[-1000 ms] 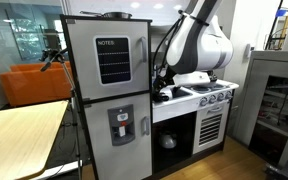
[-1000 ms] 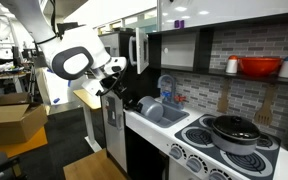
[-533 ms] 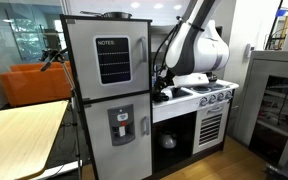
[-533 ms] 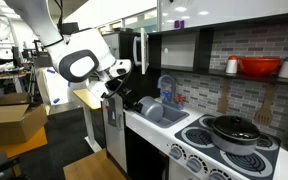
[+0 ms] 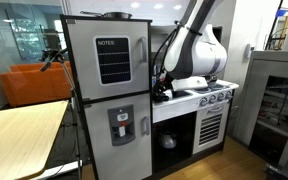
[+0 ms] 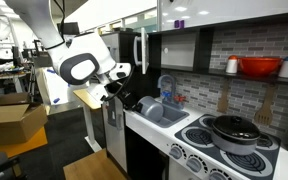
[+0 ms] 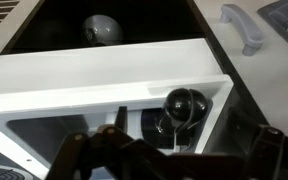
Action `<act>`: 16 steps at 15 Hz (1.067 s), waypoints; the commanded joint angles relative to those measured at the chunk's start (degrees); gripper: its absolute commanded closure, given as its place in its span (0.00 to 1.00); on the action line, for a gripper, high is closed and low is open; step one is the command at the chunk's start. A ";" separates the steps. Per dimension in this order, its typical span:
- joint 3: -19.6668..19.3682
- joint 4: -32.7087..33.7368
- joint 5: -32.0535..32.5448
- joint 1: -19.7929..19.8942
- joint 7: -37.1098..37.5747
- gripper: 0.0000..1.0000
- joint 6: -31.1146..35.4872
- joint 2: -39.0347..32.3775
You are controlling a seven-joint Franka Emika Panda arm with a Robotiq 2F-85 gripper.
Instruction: Move the pot from the sink to the top cabinet then close the cabinet door
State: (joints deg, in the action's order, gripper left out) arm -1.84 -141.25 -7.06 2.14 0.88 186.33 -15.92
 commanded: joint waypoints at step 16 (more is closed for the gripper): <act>4.16 1.12 0.47 4.77 -0.67 0.86 -0.54 -1.86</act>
State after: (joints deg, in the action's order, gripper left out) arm 1.22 -140.85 -7.06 5.43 0.82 186.30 -17.37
